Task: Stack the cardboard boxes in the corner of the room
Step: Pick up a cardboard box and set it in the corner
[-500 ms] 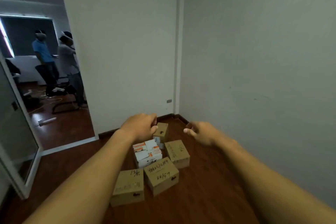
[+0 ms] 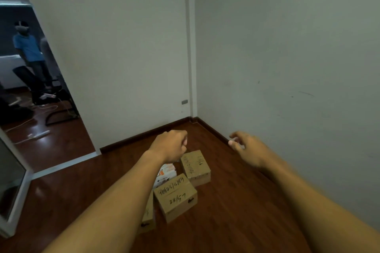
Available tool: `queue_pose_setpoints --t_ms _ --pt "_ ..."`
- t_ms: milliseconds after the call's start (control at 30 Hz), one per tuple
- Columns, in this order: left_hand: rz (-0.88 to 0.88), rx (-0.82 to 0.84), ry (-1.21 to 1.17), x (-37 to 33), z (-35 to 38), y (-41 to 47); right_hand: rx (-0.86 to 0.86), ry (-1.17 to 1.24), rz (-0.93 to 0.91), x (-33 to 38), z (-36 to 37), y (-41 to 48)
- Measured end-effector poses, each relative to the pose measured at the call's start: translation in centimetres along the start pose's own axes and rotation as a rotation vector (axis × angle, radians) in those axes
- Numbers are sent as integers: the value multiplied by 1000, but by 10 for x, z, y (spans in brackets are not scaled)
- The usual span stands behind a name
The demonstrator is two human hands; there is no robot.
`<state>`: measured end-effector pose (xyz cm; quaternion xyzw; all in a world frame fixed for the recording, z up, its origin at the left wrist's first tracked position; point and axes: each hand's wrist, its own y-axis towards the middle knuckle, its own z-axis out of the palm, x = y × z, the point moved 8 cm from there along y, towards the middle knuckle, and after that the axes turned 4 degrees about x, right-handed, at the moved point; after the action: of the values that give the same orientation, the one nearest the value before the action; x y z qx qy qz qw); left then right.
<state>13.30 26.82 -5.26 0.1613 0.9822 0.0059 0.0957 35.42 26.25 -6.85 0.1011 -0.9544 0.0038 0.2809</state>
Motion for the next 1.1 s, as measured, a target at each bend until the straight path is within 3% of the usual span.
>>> queue_pose_setpoints --t_ms 233,700,900,1100 --pt "-119 53 -53 -15 35 131 24 48 -12 -94 -34 103" --pt "-314 -98 -24 70 22 334 -2 82 -258 -105 -63 347" --pt "-349 -105 -136 113 28 438 279 0 -163 -137 -47 473" --pt "-396 -82 -111 153 12 531 258 41 -201 -146 -60 587"
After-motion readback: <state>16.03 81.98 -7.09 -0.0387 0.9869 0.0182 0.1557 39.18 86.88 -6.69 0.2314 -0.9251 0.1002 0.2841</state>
